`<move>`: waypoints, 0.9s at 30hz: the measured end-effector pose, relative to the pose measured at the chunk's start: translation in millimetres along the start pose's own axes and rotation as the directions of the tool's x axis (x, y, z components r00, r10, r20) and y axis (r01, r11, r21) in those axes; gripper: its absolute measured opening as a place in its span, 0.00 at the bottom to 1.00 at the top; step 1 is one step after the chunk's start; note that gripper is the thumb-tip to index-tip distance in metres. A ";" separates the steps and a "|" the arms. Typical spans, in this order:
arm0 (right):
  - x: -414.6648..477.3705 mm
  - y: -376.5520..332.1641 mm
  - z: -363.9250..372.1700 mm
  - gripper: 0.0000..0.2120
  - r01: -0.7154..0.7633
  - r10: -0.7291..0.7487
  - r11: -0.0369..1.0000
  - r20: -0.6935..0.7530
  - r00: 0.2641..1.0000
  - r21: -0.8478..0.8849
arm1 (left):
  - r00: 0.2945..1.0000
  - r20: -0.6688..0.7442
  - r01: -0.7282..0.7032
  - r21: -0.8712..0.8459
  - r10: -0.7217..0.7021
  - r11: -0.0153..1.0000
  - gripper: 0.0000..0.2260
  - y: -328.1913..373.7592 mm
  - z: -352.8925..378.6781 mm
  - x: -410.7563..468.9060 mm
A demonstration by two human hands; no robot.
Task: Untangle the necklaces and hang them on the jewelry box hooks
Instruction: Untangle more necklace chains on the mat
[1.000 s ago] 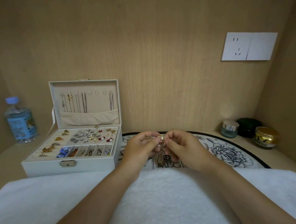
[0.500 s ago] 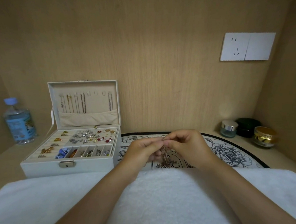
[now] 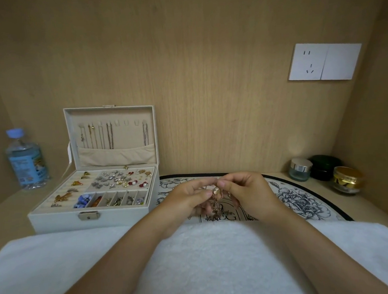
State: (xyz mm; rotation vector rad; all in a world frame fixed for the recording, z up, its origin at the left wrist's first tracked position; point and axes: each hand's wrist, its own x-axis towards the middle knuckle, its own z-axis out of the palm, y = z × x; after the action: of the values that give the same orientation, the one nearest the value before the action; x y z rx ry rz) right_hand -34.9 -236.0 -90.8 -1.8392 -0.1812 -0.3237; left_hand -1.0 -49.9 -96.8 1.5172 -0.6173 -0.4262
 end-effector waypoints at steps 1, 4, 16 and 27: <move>-0.2 1.4 1.0 0.06 -0.003 0.004 0.999 0.013 1.000 -0.041 | 1.000 -0.004 -0.003 0.024 0.003 1.000 0.16 0.0 -0.6 0.0; -1.2 4.4 5.4 0.07 -0.006 0.011 0.989 0.029 1.000 -0.146 | 0.997 -0.071 -0.002 -0.003 0.002 1.000 0.16 -4.1 2.4 2.7; -2.3 -3.4 5.4 0.05 -0.017 0.016 0.999 0.033 0.999 0.032 | 0.949 -0.311 0.067 0.028 -0.055 0.997 0.10 -13.1 6.4 10.7; 2.9 -6.6 2.1 0.04 -0.104 0.163 0.928 -0.139 0.977 0.359 | 0.984 -0.109 0.137 -0.016 -0.138 0.990 0.17 -8.5 -1.5 5.1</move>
State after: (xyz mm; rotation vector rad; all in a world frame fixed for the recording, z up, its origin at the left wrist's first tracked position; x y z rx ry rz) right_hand -33.8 -232.3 -84.4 -1.4550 0.0054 -0.3254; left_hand 4.9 -52.2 -104.5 1.5692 -0.4255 -0.4460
